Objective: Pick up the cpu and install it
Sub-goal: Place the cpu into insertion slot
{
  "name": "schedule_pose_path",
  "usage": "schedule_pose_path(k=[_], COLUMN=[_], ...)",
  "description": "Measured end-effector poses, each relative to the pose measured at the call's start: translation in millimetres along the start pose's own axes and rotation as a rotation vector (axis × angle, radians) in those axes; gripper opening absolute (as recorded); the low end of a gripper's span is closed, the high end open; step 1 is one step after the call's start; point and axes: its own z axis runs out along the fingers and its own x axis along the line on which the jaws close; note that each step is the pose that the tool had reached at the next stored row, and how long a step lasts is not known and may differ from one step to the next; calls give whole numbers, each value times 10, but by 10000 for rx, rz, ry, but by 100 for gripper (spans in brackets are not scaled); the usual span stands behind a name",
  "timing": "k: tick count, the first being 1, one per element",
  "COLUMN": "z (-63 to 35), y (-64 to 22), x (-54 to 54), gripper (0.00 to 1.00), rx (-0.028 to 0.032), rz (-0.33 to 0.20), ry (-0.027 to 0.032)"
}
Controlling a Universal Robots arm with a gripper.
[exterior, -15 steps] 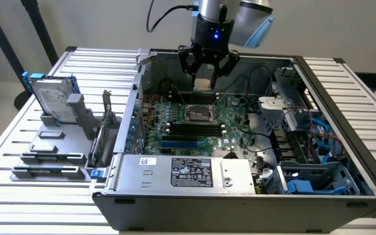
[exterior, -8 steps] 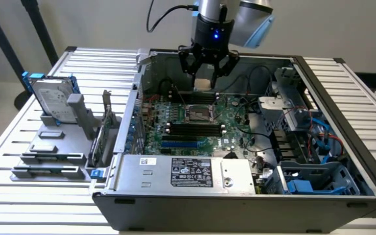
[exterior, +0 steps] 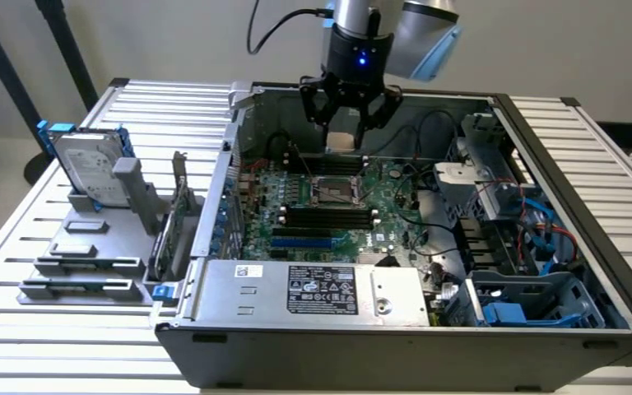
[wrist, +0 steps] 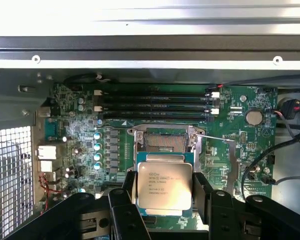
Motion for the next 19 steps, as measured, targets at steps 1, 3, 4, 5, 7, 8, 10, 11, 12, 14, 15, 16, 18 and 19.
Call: schedule_pose_path(k=[1, 3, 4, 5, 7, 8, 10, 11, 12, 14, 15, 16, 18, 19], z=[2, 6, 8, 11, 19, 23, 34, 39, 44, 55, 60, 66, 76, 82], y=[0, 0, -1, -1, -1, -1, -1, -1, -1, -2, -2, -2, -2, -2], x=[0, 0, 0, 0, -1, -2, -2, -2, -2, -3, -3, -4, -4, -5], gripper=[55, 55, 55, 55, 55, 55, 55, 55, 55, 55, 55, 55, 55, 55], rx=[-11, -31, -40, -49, -70, -81, -102, -111, -122, -142, -151, -161, -181, -192], rz=[191, 555, 735, 914, 1278, 1451, 1810, 1996, 2186, 2551, 2730, 2911, 3265, 3459], ry=[-5, -14, -18, -22, -31, -36, -46, -50, -55, -64, -68, -73, -82, -87])
